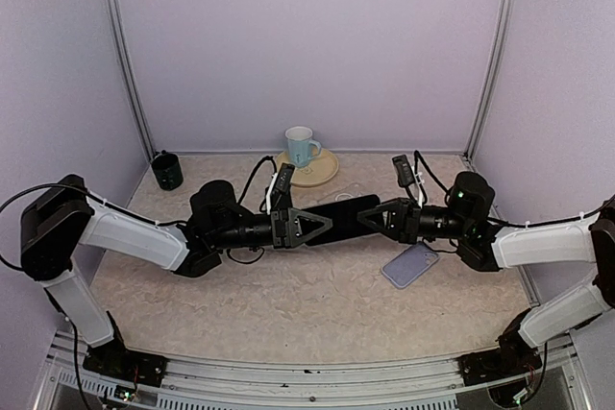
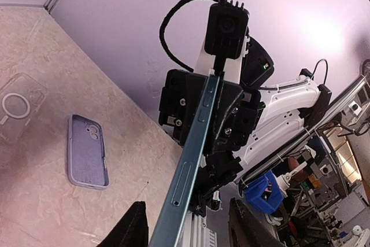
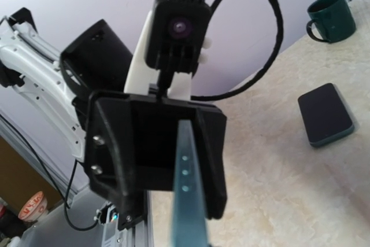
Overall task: Put the phone into the phone case
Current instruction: Pass from the right arm to the left
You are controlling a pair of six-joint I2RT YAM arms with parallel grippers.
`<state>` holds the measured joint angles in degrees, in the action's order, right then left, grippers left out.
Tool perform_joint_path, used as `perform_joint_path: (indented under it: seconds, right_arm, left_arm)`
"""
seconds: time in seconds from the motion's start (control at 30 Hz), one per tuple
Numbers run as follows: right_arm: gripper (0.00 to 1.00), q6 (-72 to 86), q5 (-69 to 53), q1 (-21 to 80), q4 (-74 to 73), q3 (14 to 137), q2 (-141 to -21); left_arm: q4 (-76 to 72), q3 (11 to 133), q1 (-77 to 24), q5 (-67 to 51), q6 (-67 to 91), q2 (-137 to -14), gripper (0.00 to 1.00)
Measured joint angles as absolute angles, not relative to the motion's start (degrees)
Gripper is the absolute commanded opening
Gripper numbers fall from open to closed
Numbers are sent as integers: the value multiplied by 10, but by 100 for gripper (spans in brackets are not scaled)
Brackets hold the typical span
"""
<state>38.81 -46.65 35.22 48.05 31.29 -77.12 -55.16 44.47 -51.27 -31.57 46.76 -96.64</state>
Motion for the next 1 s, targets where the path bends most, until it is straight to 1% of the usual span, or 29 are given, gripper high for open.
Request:
perform_joint_path:
  seconds: [0.1,0.3,0.33,0.5,0.53,0.57,0.63,0.67,0.7,0.77,0.87,1.0]
  right_arm:
    - [0,389,-469,352,487,313,-771]
    - [0,397,-474,352,495,313,-774]
    - [0,401,-475,352,496,313,-775]
    - [0,419,-484,351,506,313,-775]
    - [3,419,-484,351,506,313,-775]
    - [8,419,-484,351,506,313,-775]
    - [25,419,-484,351,504,313,-776]
    - [36,416,-484,351,502,313,-776]
    - [45,409,-478,351,495,315,-776]
    - [58,391,-470,350,471,322,-776]
    - [65,362,-455,347,422,338,-772]
    - [66,319,-432,338,338,359,-754]
  left_arm:
    - [-557,445,-510,-317,471,-969,28]
    - [-571,444,-505,-328,472,-975,4]
    - [-577,444,-505,-335,470,-975,1]
    - [-592,444,-505,-347,462,-975,0]
    - [-593,444,-505,-347,462,-976,0]
    - [-594,444,-504,-347,462,-976,0]
    - [-594,444,-504,-347,462,-976,0]
    - [-594,444,-504,-347,462,-976,0]
    - [-594,443,-504,-345,465,-976,0]
    - [-592,440,-503,-342,471,-976,0]
    - [-583,431,-500,-338,474,-976,0]
    - [-556,419,-492,-324,468,-970,0]
